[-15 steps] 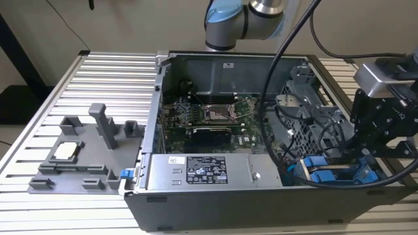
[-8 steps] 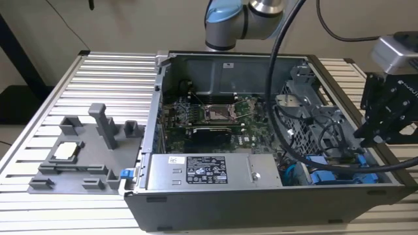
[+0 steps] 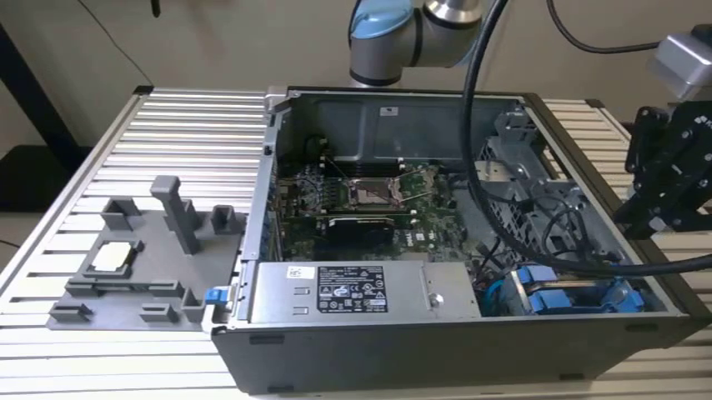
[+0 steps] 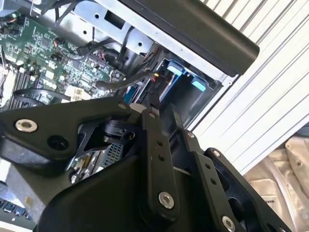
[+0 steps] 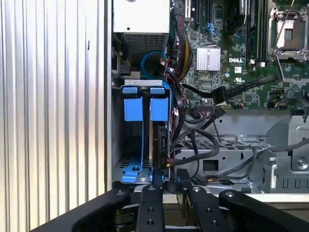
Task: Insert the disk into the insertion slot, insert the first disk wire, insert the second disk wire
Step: 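Insert the first disk wire, then insert the second disk wire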
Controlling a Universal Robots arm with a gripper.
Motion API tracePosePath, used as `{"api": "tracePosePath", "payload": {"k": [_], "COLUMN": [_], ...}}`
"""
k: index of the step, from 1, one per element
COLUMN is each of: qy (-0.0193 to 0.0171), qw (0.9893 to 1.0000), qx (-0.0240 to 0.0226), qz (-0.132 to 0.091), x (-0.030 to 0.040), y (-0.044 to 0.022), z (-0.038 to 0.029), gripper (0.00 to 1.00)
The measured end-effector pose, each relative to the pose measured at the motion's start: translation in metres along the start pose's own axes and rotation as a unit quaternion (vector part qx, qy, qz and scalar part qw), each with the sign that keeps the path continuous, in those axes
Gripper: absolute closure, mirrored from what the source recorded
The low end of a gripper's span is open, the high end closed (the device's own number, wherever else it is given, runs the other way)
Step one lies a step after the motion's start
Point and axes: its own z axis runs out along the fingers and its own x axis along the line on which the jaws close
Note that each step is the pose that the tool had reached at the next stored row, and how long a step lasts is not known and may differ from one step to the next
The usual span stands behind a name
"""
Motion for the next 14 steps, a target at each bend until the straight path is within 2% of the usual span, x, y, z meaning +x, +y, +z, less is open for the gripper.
{"api": "tracePosePath", "payload": {"k": [2, 4, 14], "qy": [0.0002, 0.0001, 0.0001], "qw": [1.0, 1.0, 1.0], "qx": [0.0, 0.0, 0.0], "qz": [0.0, 0.0, 0.0], "x": [-0.0032, -0.0095, -0.0461], "y": [0.0, 0.0, -0.0001], "z": [-0.0002, 0.0002, 0.0017], "gripper": [0.73, 0.73, 0.73]}}
